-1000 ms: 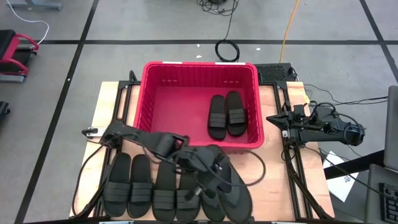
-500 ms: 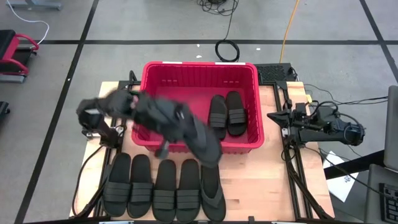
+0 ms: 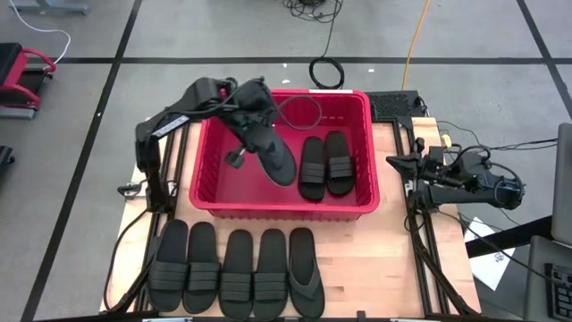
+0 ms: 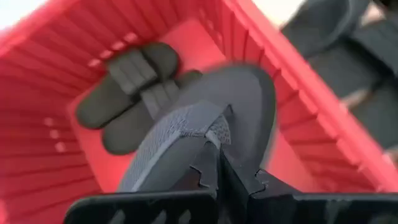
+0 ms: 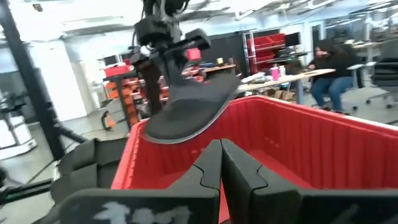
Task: Pick and place slides into bin
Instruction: Put the right flip flop into the bin
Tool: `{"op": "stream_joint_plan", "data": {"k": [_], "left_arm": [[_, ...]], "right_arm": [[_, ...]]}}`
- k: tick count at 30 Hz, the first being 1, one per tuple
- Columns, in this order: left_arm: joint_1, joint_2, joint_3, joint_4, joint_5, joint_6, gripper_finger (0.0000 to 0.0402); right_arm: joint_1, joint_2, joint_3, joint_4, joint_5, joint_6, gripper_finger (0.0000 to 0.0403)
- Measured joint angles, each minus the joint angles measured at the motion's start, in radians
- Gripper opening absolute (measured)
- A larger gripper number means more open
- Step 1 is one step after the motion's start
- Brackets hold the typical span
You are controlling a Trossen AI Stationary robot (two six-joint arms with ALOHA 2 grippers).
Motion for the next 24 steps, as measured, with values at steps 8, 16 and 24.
{"op": "stream_joint_plan", "data": {"k": [8,16,24], "left_arm": [[0.022,0.137,-0.034,0.003,-0.03,0.222,0.0],[0.019,0.146,-0.16,0.031,-0.054,0.275,0.0],[0.036,0.146,-0.337,0.172,-0.009,0.324,0.0]], "right_arm": [[0.0,0.0,0.0,0.0,0.118,-0.037,0.0],[0.0,0.0,0.0,0.0,0.15,-0.024,0.0],[0.0,0.0,0.0,0.0,0.15,-0.029,0.0]]}}
